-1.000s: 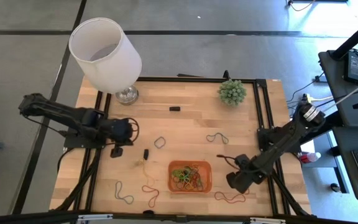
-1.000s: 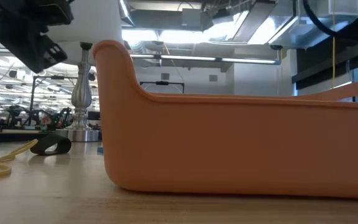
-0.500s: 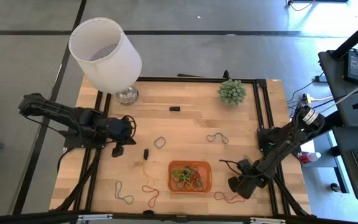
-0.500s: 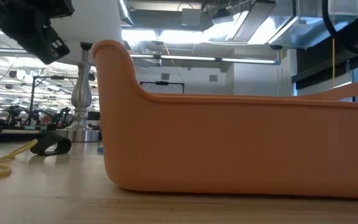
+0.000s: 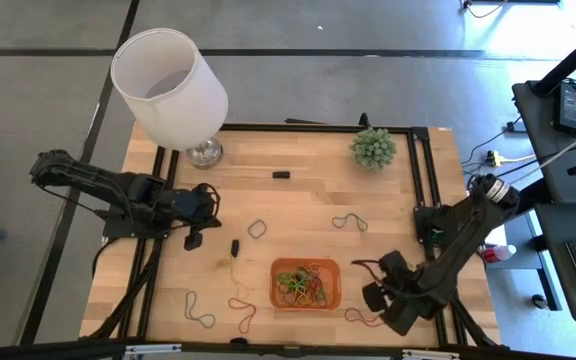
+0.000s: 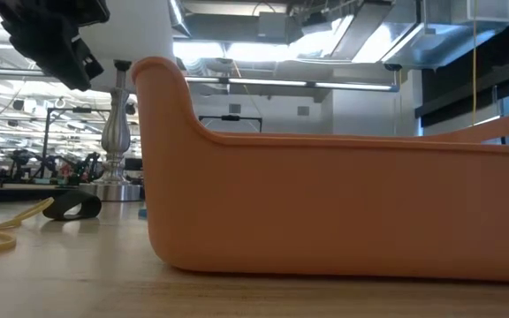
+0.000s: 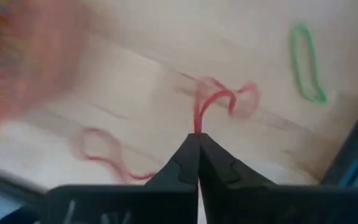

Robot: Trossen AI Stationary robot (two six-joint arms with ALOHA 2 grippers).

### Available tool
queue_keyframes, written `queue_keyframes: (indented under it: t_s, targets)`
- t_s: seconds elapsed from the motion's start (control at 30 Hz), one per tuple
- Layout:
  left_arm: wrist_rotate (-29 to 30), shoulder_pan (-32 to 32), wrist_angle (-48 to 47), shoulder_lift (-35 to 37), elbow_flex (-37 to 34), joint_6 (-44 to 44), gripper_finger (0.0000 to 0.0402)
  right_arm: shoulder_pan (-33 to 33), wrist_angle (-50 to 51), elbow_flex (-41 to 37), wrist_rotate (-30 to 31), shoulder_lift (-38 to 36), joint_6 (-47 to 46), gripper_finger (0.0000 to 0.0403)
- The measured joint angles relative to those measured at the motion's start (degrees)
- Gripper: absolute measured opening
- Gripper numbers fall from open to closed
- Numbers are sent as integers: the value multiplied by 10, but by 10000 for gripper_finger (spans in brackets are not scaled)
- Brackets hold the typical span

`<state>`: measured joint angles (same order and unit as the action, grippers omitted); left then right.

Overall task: Pick and place rubber bands into bin
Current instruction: Put the red rubber band into the orange bin

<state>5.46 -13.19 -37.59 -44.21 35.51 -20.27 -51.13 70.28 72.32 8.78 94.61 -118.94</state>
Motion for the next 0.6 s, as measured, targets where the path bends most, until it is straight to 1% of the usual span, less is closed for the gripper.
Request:
queue_keyframes:
  t_s: [0.1, 0.23, 0.37, 0.5, 0.6]
  targets:
    - [6, 1, 1, 0, 0, 0, 5, 13, 88, 88, 51, 2, 27, 2]
    - [9, 2, 1, 0, 0, 0, 2, 45, 139, 195, 107, 28, 96, 1]
    - [9, 2, 1, 0, 0, 0, 3, 88, 131, 286, 134, 76, 197, 1]
    - [8, 2, 1, 0, 0, 0, 5, 124, 110, 361, 134, 144, 288, 0]
    - [8, 2, 1, 0, 0, 0, 2, 138, 78, 407, 133, 188, 339, 0]
